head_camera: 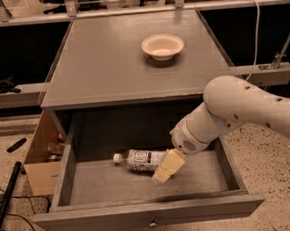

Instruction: Pick blue plastic bottle from top drawer and place on counter

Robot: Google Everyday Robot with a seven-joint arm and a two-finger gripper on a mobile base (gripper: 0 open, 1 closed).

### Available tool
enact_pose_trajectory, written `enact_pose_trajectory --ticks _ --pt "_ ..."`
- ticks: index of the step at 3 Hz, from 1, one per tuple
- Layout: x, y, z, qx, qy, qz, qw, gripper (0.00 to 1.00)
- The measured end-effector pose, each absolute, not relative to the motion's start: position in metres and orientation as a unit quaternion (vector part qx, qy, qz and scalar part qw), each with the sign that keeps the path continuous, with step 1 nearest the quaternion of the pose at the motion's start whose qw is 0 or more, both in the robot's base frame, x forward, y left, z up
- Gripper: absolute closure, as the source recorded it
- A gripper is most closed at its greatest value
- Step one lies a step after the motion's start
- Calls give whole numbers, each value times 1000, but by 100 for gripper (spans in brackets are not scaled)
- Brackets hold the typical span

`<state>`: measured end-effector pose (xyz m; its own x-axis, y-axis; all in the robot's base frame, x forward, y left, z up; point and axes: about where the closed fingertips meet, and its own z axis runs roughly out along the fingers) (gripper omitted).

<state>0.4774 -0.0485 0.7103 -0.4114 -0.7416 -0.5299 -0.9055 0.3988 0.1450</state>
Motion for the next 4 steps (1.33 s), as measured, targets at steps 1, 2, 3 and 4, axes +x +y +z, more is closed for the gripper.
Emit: enact_pose_trajectory --ticks 1,2,3,4 --pt "486 -35 701 -516 809 184 212 0" --pt "490 -34 685 -517 811 158 222 0" --pt "492 -34 683 -517 812 152 227 0" --pt "491 -35 687 -515 812 146 233 0"
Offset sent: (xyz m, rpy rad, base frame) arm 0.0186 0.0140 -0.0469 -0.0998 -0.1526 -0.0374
